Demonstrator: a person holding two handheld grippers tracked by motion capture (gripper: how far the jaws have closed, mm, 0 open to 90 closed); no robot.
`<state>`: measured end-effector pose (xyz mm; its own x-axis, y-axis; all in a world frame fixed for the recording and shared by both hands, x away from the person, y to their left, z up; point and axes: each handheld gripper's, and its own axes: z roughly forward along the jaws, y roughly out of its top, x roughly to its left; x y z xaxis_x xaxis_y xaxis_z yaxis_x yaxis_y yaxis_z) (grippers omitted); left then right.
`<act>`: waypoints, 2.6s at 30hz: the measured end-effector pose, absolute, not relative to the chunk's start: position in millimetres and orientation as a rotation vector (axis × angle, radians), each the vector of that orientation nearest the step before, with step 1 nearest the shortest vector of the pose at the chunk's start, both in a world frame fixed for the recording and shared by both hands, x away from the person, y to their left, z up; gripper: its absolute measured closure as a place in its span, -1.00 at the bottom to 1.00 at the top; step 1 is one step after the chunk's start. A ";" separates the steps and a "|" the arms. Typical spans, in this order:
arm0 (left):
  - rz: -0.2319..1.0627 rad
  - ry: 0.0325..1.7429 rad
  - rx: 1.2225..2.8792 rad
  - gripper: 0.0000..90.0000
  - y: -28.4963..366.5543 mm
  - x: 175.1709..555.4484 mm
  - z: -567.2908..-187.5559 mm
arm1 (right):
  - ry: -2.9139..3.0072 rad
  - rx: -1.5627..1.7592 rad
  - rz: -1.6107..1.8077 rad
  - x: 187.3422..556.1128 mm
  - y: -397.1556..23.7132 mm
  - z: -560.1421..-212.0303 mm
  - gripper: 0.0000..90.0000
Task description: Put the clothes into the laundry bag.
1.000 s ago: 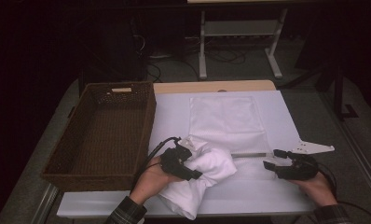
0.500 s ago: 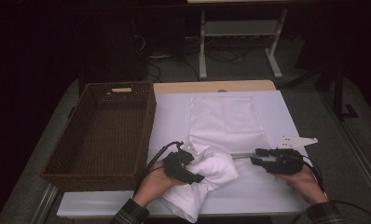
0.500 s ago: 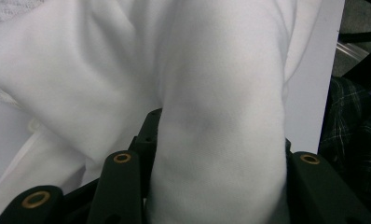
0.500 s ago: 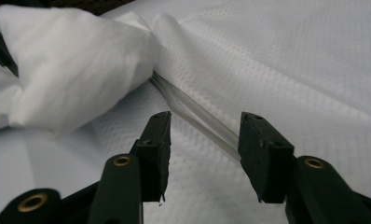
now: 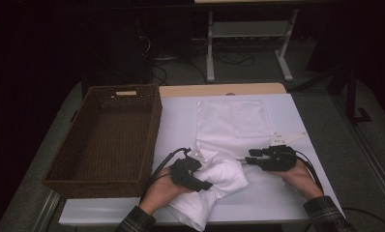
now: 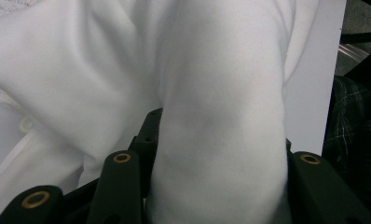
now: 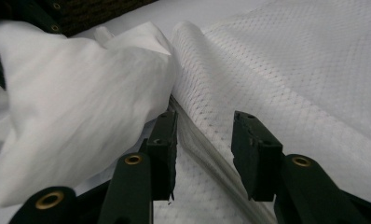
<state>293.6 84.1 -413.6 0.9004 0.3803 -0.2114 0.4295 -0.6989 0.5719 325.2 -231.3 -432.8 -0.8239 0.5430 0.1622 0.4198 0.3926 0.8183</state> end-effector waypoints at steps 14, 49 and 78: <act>-0.109 0.578 2.417 0.21 84.5 294.3 -414.6 | 2.579 0.862 1.351 346.5 -215.8 -453.8 0.19; -0.109 0.574 2.406 0.21 85.8 294.2 -416.3 | 2.571 0.788 1.250 355.2 -192.4 -459.0 0.96; -0.098 0.570 2.414 0.21 84.4 292.7 -415.7 | 2.418 0.885 1.455 387.7 -194.9 -432.5 0.99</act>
<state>292.7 84.4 -415.7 0.9027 0.3759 -0.2092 0.4241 -0.6961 0.5793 387.7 -194.9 -432.5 -0.8057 0.5751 0.1420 0.3950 0.3428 0.8523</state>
